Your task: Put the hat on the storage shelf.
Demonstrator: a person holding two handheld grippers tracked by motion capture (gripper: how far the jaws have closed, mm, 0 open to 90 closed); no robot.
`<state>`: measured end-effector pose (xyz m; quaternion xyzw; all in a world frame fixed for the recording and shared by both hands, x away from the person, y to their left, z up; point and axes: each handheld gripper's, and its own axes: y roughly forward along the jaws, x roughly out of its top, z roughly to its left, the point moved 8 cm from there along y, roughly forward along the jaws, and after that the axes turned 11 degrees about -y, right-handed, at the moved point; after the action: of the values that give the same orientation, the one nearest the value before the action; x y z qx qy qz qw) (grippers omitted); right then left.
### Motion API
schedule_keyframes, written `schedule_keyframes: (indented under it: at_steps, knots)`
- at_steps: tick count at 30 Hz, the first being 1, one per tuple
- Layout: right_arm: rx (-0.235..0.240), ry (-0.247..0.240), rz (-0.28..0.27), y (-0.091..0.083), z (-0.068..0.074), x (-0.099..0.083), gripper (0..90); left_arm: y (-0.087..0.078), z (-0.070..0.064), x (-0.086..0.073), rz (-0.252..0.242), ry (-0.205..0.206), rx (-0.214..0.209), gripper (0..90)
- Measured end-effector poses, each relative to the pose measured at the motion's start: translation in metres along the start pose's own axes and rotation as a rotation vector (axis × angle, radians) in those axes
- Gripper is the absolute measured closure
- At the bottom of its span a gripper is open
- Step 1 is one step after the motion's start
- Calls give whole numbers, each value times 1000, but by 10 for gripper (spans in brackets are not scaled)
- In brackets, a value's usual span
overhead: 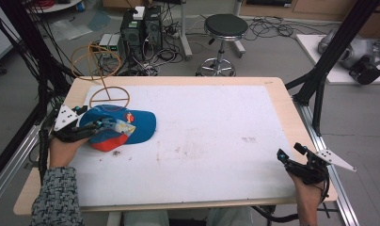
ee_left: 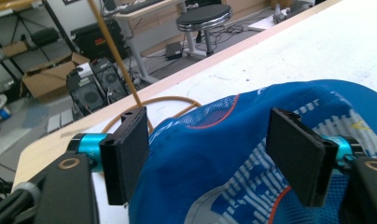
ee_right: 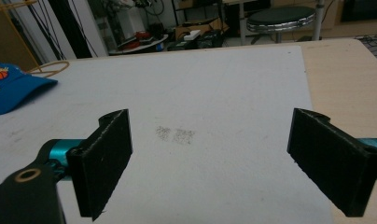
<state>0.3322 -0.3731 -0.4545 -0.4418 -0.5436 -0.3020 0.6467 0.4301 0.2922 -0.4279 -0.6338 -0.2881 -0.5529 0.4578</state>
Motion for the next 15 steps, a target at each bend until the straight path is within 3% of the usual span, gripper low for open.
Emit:
schedule_keyframes:
  at_steps: [3, 7, 11, 15]
  knots:
    - [-5, 1, 1, -2, 0, -1, 131, 2, 1, -2, 3, -15, -17, 327]
    - [-17, 12, -5, -6, -3, -1, 131, 6, -1, -8, 31, -3, -42, 393]
    - [-26, 18, -8, -9, -4, -1, 131, 6, -6, -7, 27, 41, -79, 646]
    - [-31, 13, -6, -12, -5, -1, 131, 3, -13, -1, -8, 78, -118, 823]
